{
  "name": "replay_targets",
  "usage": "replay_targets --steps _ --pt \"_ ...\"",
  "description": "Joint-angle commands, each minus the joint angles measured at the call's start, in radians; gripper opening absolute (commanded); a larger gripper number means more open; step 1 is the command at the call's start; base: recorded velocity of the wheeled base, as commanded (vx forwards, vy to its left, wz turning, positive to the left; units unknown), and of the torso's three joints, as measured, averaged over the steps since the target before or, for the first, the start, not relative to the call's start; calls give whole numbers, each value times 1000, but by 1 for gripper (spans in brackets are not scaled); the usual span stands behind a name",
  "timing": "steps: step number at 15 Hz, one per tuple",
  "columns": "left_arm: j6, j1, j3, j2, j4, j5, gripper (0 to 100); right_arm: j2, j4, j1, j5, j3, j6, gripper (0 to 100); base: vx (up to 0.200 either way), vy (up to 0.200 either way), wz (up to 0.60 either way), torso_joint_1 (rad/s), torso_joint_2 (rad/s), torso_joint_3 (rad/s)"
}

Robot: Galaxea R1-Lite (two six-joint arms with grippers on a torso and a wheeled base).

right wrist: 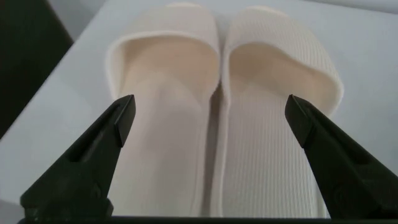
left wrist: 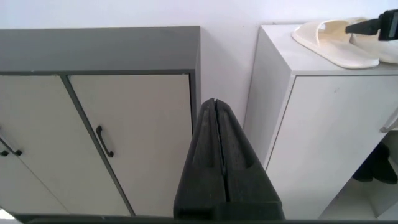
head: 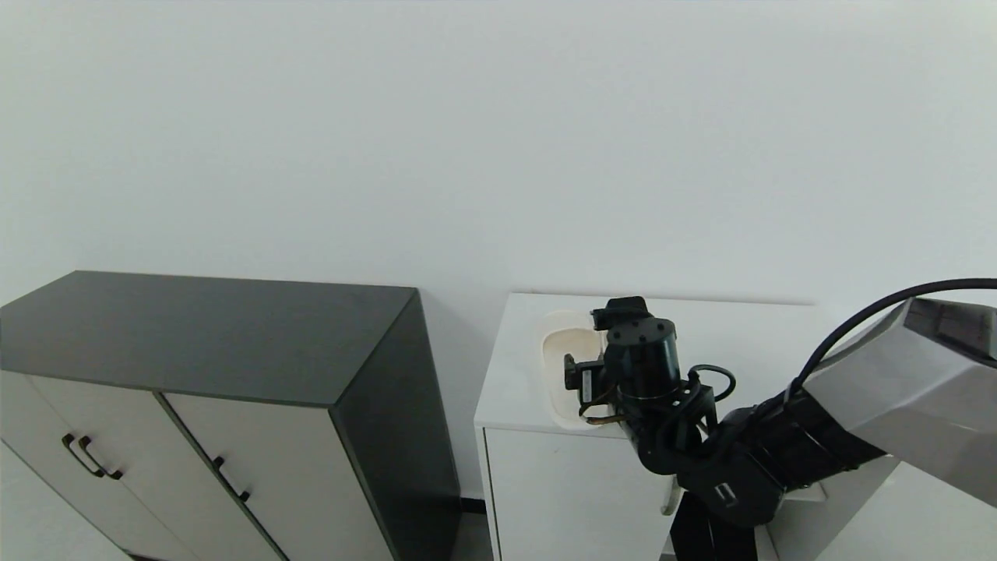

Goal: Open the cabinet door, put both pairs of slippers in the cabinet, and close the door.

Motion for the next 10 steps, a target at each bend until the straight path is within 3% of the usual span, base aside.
replay_targets --steps 1,10 --pt "0 0 0 1 0 0 0 33 5 -19 21 -33 0 100 0 0 0 0 0 0" --pt "0 0 0 1 0 0 0 199 78 -93 60 -271 -1 100 0 0 0 0 0 0"
